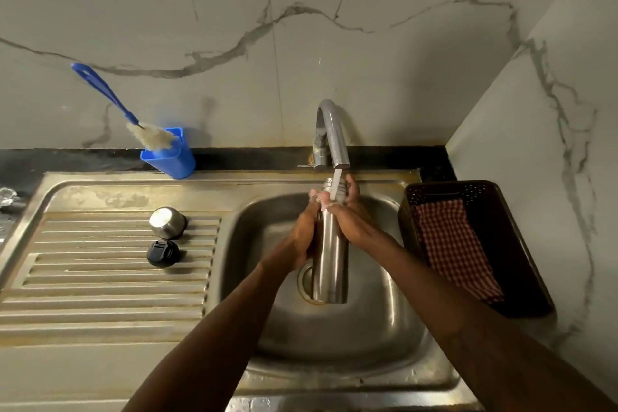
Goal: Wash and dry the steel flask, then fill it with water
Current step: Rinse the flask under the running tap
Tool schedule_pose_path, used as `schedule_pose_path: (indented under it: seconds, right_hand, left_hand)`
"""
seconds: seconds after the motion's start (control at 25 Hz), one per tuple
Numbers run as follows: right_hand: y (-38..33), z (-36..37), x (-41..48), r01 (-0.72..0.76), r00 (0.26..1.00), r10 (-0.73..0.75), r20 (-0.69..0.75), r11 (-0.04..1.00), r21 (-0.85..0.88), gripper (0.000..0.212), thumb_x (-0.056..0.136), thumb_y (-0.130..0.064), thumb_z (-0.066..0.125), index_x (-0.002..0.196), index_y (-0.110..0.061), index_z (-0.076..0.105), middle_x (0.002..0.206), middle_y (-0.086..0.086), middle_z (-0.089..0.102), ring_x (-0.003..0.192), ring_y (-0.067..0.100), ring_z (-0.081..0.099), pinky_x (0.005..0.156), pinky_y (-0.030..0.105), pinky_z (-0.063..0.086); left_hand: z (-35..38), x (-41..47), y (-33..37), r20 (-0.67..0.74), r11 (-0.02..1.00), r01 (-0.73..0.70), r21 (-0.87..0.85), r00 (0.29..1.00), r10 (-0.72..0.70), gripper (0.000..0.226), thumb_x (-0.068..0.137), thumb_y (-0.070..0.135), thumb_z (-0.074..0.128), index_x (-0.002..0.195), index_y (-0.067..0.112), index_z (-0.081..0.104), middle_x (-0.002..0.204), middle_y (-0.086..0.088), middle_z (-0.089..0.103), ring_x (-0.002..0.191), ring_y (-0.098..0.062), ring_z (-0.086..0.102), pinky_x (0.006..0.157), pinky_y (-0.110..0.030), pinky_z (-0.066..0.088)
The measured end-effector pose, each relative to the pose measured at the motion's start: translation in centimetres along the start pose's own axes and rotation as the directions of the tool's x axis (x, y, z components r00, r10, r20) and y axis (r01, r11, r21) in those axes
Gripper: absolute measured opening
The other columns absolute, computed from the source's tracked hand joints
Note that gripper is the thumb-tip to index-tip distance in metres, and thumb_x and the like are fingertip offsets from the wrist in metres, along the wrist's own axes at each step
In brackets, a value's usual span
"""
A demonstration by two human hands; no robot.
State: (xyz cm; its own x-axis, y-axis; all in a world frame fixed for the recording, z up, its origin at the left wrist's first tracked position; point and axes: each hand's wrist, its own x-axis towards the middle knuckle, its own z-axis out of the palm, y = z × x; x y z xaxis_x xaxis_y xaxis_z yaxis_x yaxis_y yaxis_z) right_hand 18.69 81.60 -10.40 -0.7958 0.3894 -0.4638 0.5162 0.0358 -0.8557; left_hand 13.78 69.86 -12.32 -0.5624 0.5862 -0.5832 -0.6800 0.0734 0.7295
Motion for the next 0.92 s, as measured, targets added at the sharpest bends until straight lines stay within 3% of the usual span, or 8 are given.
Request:
schedule_pose_path:
  seconds: [0.16, 0.28, 0.44, 0.52, 0.6, 0.72, 0.8, 0.92]
  right_hand:
    - [-1.0, 0.6, 0.2, -0.371, 0.929, 0.370, -0.028, 0.926, -0.064, 0.058, 0.098, -0.060, 0.054, 0.144, -0.026, 0.040, 0.115, 0.012, 0.060, 0.098, 0.031, 0.063, 0.083, 0.046, 0.056]
    - [-1.4, 1.2, 0.6, -0.436, 0.895, 0.442, 0.059, 0.895, -0.089, 0.047, 0.103, -0.061, 0.043, 0.127, -0.022, 0.054, 0.118, 0.016, 0.064, 0.103, 0.033, 0.066, 0.094, 0.048, 0.057]
    - [-2.8, 0.7, 1.4, -0.318, 0.932, 0.354, 0.074, 0.900, -0.297, 0.035, 0.103, -0.050, 0.054, 0.109, -0.018, 0.065, 0.118, 0.017, 0.069, 0.102, 0.032, 0.069, 0.096, 0.044, 0.056]
    - [-3.5, 0.1, 1.5, -0.234, 0.942, 0.305, 0.141, 0.897, -0.375, 0.035, 0.100, -0.045, 0.061, 0.118, -0.016, 0.070, 0.116, 0.012, 0.071, 0.100, 0.027, 0.068, 0.095, 0.041, 0.056]
    - [-3.7, -0.1, 1.6, -0.118, 0.969, 0.189, 0.160, 0.920, -0.373, 0.028, 0.095, -0.041, 0.071, 0.117, -0.024, 0.074, 0.114, 0.005, 0.074, 0.099, 0.021, 0.068, 0.096, 0.040, 0.056]
    - [-3.3, 0.7, 1.1, 0.098, 0.993, -0.111, -0.029, 0.956, -0.276, 0.040, 0.078, -0.039, 0.089, 0.113, -0.029, 0.074, 0.114, -0.003, 0.074, 0.103, 0.014, 0.069, 0.094, 0.040, 0.060]
    - [-2.6, 1.4, 1.3, 0.216, 0.962, -0.262, -0.083, 0.908, -0.359, 0.056, 0.074, -0.041, 0.091, 0.125, -0.031, 0.069, 0.124, -0.001, 0.071, 0.113, 0.016, 0.068, 0.099, 0.040, 0.058]
    - [-3.3, 1.0, 1.2, 0.073, 0.969, -0.170, -0.179, 0.890, -0.451, 0.072, 0.071, -0.047, 0.091, 0.135, -0.033, 0.060, 0.130, 0.001, 0.065, 0.118, 0.022, 0.064, 0.098, 0.040, 0.057]
  left_hand:
    - [0.3, -0.4, -0.8, 0.022, 0.998, 0.068, -0.011, 0.997, -0.068, 0.071, 0.100, 0.059, 0.051, 0.139, 0.000, 0.053, 0.115, -0.027, 0.067, 0.090, -0.034, 0.073, 0.072, -0.042, 0.061]
    - [0.8, -0.7, -1.4, -0.062, 0.967, 0.181, -0.180, 0.979, -0.195, 0.076, 0.093, 0.056, 0.054, 0.143, 0.000, 0.052, 0.110, -0.027, 0.066, 0.087, -0.035, 0.069, 0.073, -0.041, 0.059]
    - [2.3, -0.7, -0.8, -0.102, 0.889, 0.133, -0.439, 0.975, -0.197, 0.031, 0.111, 0.031, 0.037, 0.112, 0.010, 0.060, 0.090, -0.009, 0.060, 0.074, -0.016, 0.066, 0.064, -0.028, 0.055]
    - [2.1, 0.3, 0.1, -0.188, 0.830, 0.062, -0.554, 0.962, -0.197, 0.041, 0.111, 0.034, 0.036, 0.119, 0.004, 0.062, 0.094, -0.013, 0.066, 0.079, -0.019, 0.071, 0.074, -0.029, 0.059]
    - [1.9, 2.0, 0.5, -0.295, 0.738, 0.040, -0.674, 0.901, -0.319, 0.058, 0.103, 0.046, 0.043, 0.129, 0.000, 0.065, 0.106, -0.022, 0.074, 0.097, -0.034, 0.072, 0.092, -0.043, 0.058]
    - [2.3, 3.7, 0.9, -0.349, 0.690, -0.006, -0.724, 0.866, -0.359, 0.054, 0.103, 0.046, 0.040, 0.107, 0.002, 0.070, 0.092, -0.021, 0.077, 0.089, -0.035, 0.073, 0.076, -0.042, 0.059]
    - [2.9, 3.7, 1.4, -0.329, 0.632, -0.045, -0.774, 0.881, -0.341, 0.048, 0.107, 0.041, 0.036, 0.103, 0.003, 0.065, 0.078, -0.017, 0.073, 0.071, -0.028, 0.072, 0.062, -0.032, 0.056]
    - [4.0, 3.0, 0.9, -0.236, 0.577, -0.028, -0.816, 0.928, -0.289, 0.048, 0.100, 0.048, 0.056, 0.114, 0.005, 0.071, 0.082, -0.014, 0.077, 0.071, -0.026, 0.076, 0.074, -0.034, 0.061]
